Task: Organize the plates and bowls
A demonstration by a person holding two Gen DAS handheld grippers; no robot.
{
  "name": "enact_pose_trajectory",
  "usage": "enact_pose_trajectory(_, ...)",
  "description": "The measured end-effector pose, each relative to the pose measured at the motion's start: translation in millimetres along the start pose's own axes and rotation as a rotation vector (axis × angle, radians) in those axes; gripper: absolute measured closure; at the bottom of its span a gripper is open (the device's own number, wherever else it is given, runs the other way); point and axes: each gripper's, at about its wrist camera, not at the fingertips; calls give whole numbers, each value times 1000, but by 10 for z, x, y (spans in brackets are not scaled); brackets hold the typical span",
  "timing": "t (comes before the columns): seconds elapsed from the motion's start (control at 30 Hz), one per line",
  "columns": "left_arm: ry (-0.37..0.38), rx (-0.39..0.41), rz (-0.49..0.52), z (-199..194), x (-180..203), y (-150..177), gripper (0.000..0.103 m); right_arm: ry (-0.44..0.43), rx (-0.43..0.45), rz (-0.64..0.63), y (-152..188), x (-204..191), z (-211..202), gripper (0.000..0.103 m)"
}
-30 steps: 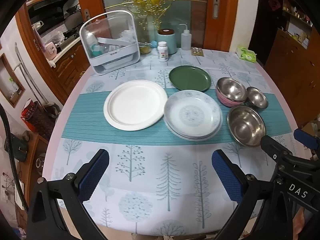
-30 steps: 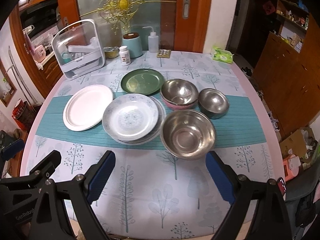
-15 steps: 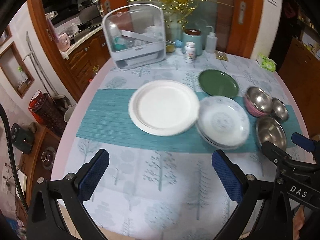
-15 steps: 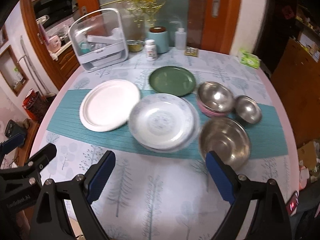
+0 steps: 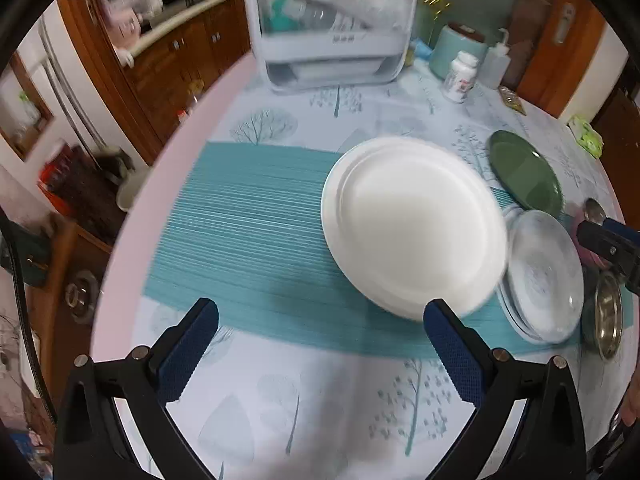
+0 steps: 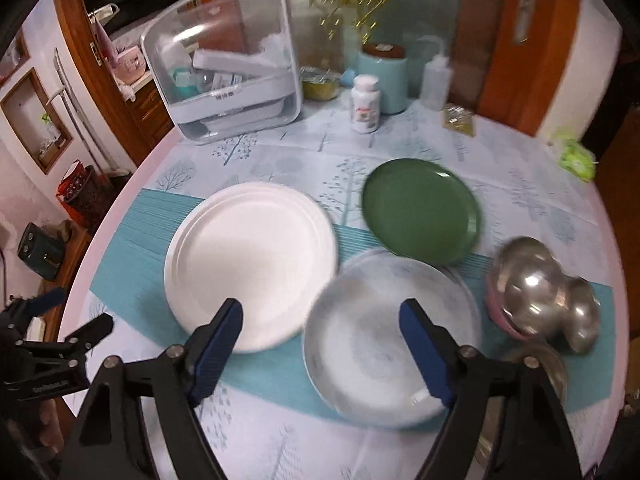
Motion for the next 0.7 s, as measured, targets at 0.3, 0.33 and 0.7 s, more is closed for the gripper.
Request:
enact_pose_trajectory(0.3, 82, -171, -77, 904, -101, -503, 4, -104, -162, 28, -399, 171, 969, 47)
enact_pose_trajectory(0.33, 87, -189, -83, 969, -103, -533, 5, -117, -176, 27, -423, 195, 1044, 48)
enact_pose_trajectory(0.7, 179, -375, -139, 1473, -55, -658, 24, -211, -291, 53, -446, 338, 1587, 63)
Point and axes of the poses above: each gripper's, at about its wrist camera, not at the fingertips, and z roughly the way its jaws point, x to its right, y to its underside, and after that the axes turned 14 degrees about -z, right-handed
